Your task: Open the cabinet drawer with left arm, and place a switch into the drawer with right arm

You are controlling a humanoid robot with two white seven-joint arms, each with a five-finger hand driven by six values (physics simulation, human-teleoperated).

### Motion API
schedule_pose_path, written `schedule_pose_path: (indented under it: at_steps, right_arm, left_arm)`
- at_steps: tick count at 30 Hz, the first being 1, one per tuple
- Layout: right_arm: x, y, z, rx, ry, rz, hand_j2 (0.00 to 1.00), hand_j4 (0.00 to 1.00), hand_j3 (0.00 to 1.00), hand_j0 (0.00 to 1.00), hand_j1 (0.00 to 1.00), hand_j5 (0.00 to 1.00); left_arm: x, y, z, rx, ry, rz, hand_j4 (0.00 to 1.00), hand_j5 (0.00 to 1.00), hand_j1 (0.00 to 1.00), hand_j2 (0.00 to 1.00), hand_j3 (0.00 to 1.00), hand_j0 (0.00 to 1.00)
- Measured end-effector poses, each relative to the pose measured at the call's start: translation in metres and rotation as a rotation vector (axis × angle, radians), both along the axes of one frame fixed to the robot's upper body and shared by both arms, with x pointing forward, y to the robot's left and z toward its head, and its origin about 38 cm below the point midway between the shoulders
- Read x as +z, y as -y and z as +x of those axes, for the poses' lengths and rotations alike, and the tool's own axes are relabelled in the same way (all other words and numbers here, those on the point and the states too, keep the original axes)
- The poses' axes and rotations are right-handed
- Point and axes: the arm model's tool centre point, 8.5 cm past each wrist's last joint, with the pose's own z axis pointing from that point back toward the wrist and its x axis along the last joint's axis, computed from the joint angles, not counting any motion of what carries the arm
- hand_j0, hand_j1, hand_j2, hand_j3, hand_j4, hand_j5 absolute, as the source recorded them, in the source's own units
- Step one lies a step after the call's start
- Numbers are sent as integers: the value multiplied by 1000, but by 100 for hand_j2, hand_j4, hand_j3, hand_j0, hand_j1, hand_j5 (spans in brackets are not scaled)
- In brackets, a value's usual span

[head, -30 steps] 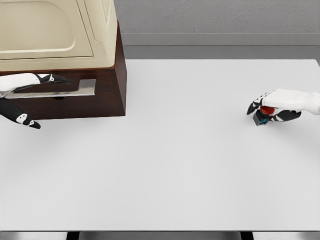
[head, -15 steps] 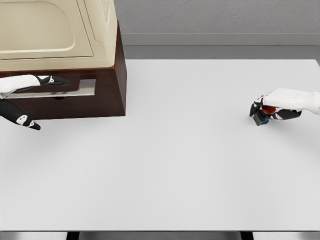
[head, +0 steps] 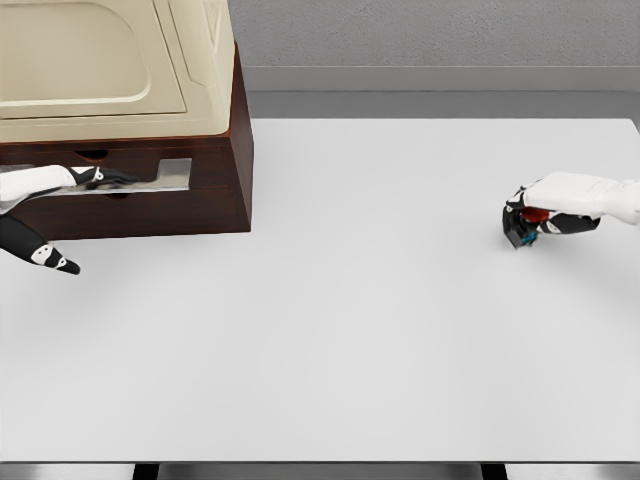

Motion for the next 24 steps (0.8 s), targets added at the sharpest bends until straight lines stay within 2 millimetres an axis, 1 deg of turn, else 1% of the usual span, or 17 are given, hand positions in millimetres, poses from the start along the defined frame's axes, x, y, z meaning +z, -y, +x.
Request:
schedule_pose_path:
  at_steps: [4, 11, 16, 24]
  right_arm:
    - [3, -5, 2, 14, 11, 6, 40, 40, 40, 40, 40, 40]
    - [13, -19, 9, 45, 41, 25, 40, 40, 40, 40, 40, 40]
    - [18, -31, 7, 80, 56, 30, 40, 40, 40, 40, 40, 40]
    - [32, -55, 2, 157, 99, 37, 40, 40, 40, 40, 40, 40]
  left_arm:
    - [-4, -1, -3, 3, -21, -16, 100, 100, 100, 100, 100, 100]
    - [-9, -1, -9, 5, -60, -39, 100, 100, 100, 100, 100, 100]
    - [-11, -3, -15, 6, -92, -63, 100, 100, 100, 100, 100, 100]
    - [-9, -7, -23, -4, -136, -82, 100, 100, 100, 100, 100, 100]
